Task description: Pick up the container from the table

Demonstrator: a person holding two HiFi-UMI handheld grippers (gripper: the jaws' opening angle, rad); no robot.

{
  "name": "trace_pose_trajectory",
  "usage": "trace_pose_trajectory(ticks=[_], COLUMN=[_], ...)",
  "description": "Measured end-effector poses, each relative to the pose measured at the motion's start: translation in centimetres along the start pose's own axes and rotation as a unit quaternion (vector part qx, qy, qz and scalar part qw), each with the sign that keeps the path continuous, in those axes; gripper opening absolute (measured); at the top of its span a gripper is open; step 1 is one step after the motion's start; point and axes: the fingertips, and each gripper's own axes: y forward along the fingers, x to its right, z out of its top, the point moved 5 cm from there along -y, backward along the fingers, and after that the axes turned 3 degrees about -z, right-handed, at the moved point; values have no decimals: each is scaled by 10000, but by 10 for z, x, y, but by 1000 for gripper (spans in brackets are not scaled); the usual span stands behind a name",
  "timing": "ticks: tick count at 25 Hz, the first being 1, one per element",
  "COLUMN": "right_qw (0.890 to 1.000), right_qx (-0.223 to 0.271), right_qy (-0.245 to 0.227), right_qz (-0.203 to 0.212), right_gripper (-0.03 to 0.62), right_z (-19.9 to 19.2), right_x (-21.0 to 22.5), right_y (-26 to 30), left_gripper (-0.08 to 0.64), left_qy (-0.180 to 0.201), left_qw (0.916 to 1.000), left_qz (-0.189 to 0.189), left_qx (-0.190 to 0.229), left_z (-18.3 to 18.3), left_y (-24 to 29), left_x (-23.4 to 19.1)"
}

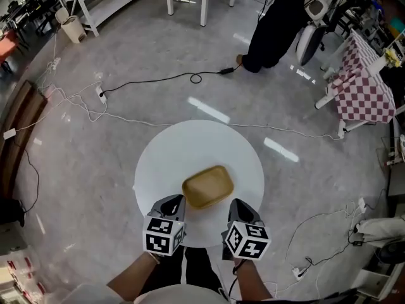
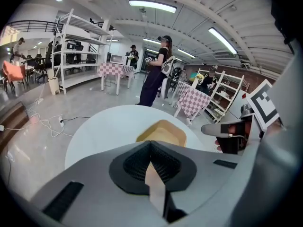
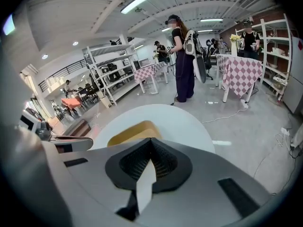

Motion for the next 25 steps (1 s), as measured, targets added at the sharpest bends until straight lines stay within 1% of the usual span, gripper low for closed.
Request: trace_pose_trajectory(ticks=[5,17,25], right_qw=[9999,9996,9993], right_qx=[-77,-71,-67], right_qy=[84,190,318], right_qz=[-23,-181,-204], right_gripper=[25,25,28], right_z=[-8,-12,-14], right_x=[2,1,4], right_y=[8,14,21], left_gripper=[17,17,17], left_qy=[-125,-169,-254], left_qw=[9999,9998,9997], left_qz=[38,-36,-37], left_qx=[-55,24,-44], left_z=[-10,-7,-17], left_y=[6,9,9], left_x=[-6,-15,-22])
